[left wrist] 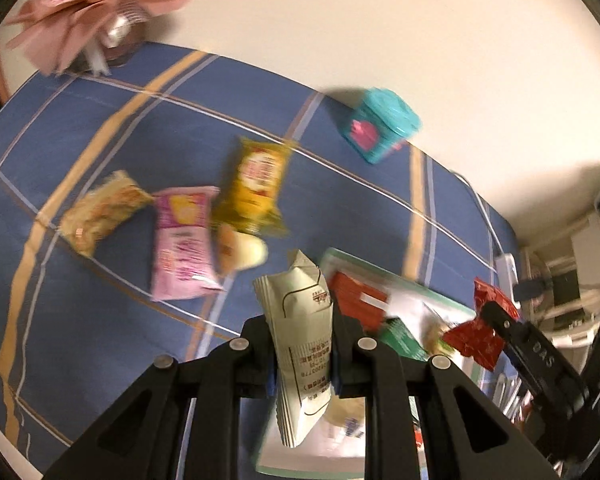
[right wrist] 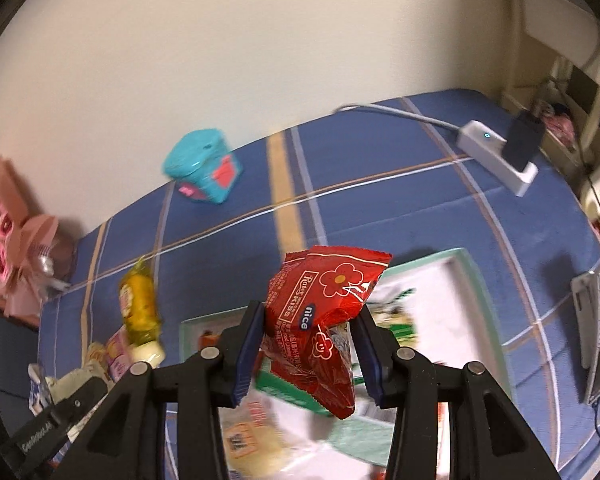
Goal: Organize snacks
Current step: 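Carry red packet with right gripper while left carries cream bag over tray, then open both grippers to drop the packets into the tray, then move both grippers from the tray back to the remaining snacks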
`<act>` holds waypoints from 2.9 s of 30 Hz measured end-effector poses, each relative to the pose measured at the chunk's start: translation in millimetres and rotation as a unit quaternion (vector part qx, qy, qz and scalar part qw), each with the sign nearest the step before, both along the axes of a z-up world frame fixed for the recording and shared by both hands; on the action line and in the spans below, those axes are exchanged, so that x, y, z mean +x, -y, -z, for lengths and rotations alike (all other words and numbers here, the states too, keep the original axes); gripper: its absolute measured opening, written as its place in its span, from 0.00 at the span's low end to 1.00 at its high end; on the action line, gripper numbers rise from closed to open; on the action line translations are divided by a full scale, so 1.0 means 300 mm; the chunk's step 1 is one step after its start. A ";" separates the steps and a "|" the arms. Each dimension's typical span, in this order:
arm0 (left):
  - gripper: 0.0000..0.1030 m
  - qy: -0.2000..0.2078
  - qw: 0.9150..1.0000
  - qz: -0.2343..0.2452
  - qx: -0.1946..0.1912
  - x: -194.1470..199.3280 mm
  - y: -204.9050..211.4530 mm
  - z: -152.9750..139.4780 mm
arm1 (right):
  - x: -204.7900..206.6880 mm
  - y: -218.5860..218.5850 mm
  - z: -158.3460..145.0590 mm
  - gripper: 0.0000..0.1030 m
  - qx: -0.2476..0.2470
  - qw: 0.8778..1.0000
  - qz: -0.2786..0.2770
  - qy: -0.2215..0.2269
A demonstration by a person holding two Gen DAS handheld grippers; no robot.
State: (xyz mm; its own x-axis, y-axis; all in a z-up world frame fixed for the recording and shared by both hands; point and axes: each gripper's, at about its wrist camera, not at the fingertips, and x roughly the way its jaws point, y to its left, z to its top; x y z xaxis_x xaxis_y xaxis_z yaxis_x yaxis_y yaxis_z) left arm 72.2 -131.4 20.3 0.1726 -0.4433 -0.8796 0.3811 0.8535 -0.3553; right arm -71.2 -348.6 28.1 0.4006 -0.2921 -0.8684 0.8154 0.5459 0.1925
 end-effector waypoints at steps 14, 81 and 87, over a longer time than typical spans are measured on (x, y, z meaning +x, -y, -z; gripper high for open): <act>0.20 0.011 0.993 0.113 0.018 -0.207 0.243 0.014 | -0.178 0.145 0.017 0.46 -0.007 0.998 0.045 -0.039; 0.99 0.090 0.984 0.038 0.148 -0.085 0.150 0.041 | -0.110 0.077 -0.005 0.98 -0.044 0.995 0.011 -0.085; 0.99 0.081 0.984 -0.004 0.160 0.004 0.035 0.044 | -0.074 0.041 -0.021 0.98 -0.052 0.995 -0.003 -0.089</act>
State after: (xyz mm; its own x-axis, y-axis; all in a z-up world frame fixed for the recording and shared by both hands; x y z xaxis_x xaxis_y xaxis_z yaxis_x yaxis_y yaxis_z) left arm 73.5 -141.9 7.2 0.3242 -0.1469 -0.9345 0.4036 0.9149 -0.0038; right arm -93.3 -360.9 34.4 0.2450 -0.3825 -0.8909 0.8286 0.5597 -0.0125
